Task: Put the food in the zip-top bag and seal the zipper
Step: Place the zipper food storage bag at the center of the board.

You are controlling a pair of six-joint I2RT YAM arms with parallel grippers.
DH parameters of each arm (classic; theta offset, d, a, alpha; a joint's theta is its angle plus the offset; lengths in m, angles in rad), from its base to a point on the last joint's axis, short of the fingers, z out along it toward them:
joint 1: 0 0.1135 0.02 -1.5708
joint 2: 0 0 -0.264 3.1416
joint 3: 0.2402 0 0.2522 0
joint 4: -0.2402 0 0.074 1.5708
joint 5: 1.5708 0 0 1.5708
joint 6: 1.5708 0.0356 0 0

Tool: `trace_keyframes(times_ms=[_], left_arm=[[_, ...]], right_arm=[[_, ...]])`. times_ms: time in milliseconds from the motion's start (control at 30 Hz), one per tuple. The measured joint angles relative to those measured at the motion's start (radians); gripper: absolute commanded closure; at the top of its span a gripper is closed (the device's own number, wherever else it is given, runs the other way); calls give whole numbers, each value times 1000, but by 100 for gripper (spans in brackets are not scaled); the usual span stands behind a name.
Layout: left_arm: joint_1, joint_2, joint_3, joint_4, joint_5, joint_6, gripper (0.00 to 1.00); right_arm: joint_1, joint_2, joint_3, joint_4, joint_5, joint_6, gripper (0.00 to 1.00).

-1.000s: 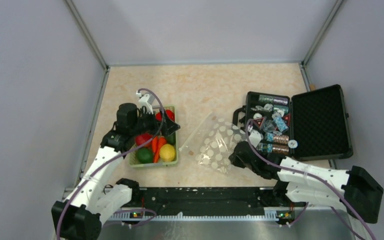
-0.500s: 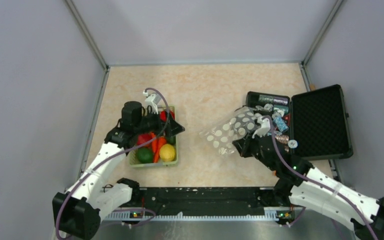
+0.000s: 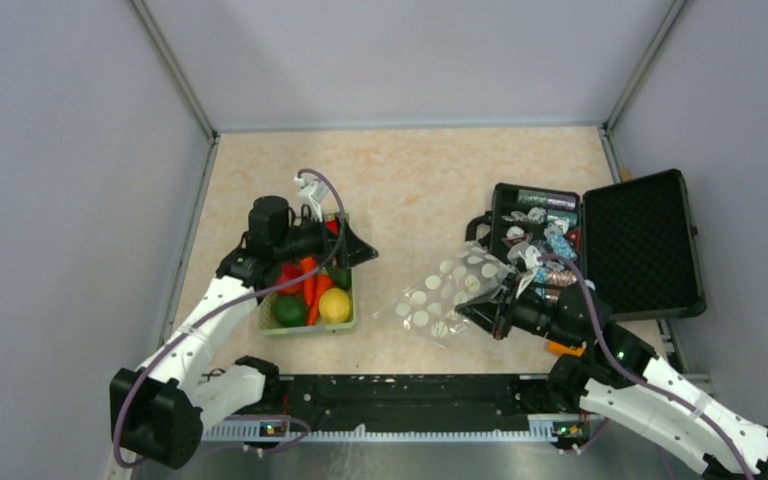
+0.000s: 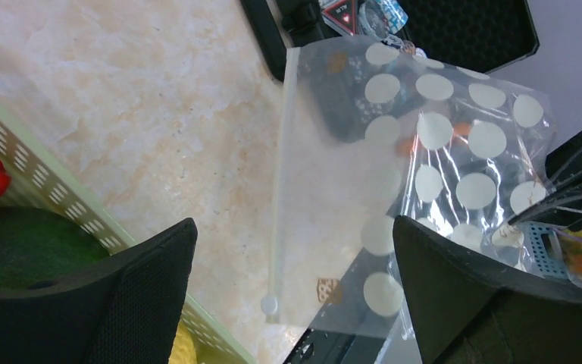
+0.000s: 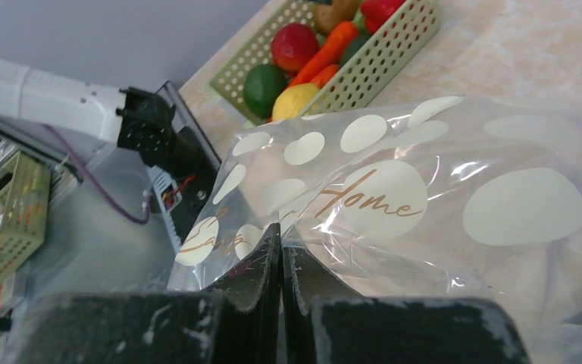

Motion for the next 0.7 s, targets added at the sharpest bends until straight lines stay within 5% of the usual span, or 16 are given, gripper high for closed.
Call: trace_keyframes(times_ms=[333, 700], left_arm=[[182, 25, 3, 107, 266, -80, 1], [164, -59, -172, 256, 422, -211, 1]], right_arm=[[0, 4, 31, 70, -350, -70, 100], [0, 5, 177, 106, -346, -187, 100]])
